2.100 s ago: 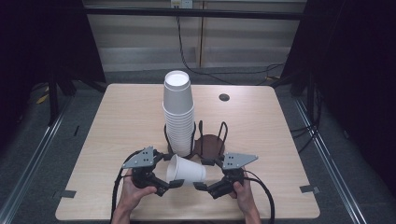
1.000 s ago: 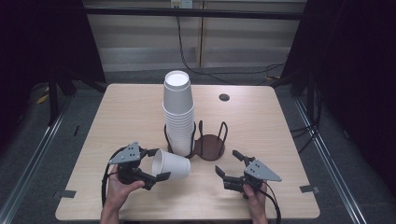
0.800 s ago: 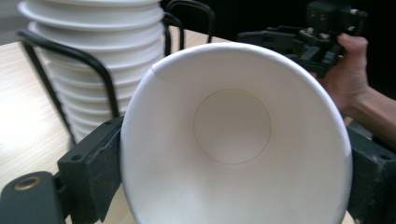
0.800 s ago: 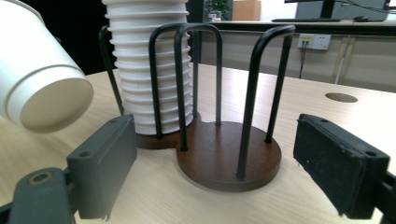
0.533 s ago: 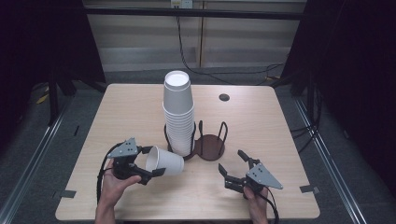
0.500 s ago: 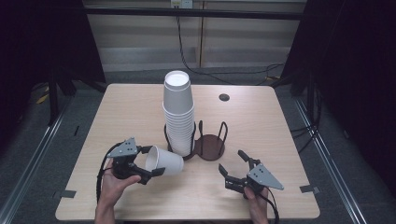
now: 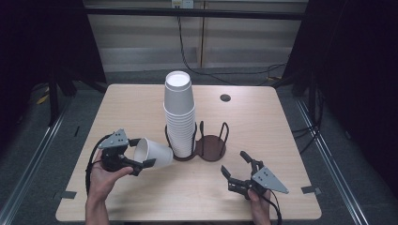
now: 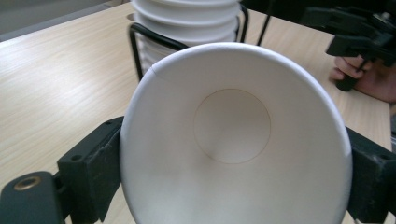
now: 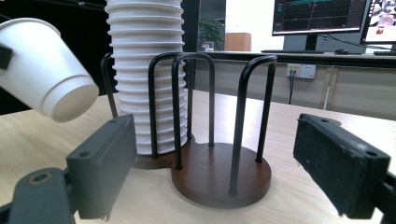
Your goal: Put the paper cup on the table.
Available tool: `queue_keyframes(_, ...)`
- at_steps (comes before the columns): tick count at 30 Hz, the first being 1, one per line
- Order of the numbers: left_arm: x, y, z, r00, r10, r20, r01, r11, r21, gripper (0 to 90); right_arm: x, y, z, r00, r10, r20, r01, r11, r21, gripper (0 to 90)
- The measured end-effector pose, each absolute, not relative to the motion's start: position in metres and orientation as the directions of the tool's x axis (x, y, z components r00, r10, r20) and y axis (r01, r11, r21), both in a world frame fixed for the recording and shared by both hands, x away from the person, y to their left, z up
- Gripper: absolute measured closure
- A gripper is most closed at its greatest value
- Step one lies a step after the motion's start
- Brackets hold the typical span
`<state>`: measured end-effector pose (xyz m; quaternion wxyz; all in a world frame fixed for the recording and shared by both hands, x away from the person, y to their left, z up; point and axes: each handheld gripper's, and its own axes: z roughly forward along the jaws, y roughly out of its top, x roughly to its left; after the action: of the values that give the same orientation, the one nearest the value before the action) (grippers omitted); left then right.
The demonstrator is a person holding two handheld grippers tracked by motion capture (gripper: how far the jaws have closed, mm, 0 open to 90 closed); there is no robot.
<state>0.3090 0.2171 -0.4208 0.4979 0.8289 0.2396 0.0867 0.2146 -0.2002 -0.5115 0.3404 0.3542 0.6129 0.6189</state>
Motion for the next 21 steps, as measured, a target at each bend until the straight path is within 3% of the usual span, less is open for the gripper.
queue_keyframes(21,0.348,0.221,-0.403,0.82,0.57,-0.039,0.399,-0.521,0.755,9.9,0.215,-0.2,-0.511,-0.523,0.852,0.023,0.014,-0.018,1.0,13.5)
